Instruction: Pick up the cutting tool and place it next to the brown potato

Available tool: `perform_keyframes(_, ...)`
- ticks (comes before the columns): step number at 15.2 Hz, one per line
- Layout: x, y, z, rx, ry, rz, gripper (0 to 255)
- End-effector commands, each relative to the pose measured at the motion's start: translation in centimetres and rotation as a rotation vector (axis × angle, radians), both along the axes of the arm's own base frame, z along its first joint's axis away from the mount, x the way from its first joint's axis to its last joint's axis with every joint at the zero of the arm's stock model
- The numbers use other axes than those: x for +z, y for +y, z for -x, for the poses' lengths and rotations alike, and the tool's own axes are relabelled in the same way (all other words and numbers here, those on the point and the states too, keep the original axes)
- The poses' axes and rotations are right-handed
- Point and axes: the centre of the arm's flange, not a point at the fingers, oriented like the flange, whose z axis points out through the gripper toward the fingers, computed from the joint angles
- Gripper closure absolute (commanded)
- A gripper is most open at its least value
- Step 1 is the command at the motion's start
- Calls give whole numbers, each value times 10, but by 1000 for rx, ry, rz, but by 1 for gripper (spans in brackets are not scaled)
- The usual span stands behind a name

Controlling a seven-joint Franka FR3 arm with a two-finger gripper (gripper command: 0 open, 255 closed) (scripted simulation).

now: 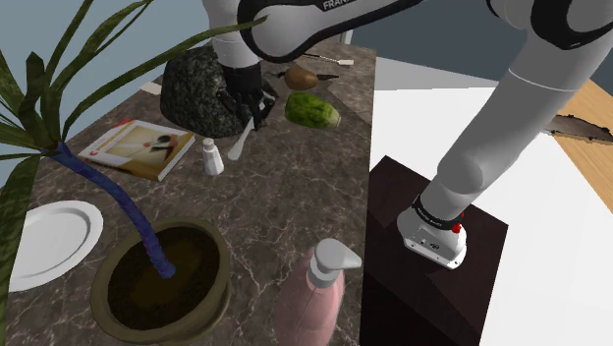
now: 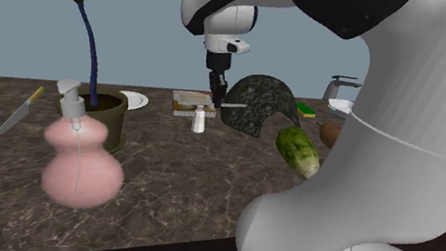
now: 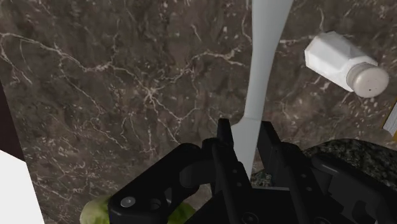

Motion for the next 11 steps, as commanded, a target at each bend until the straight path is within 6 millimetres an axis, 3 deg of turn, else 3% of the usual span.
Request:
perform_keyframes(1, 2, -25, -3, 2, 0, -1, 255)
perform_keyframes(11, 2, -156, -18, 2, 0, -1, 255)
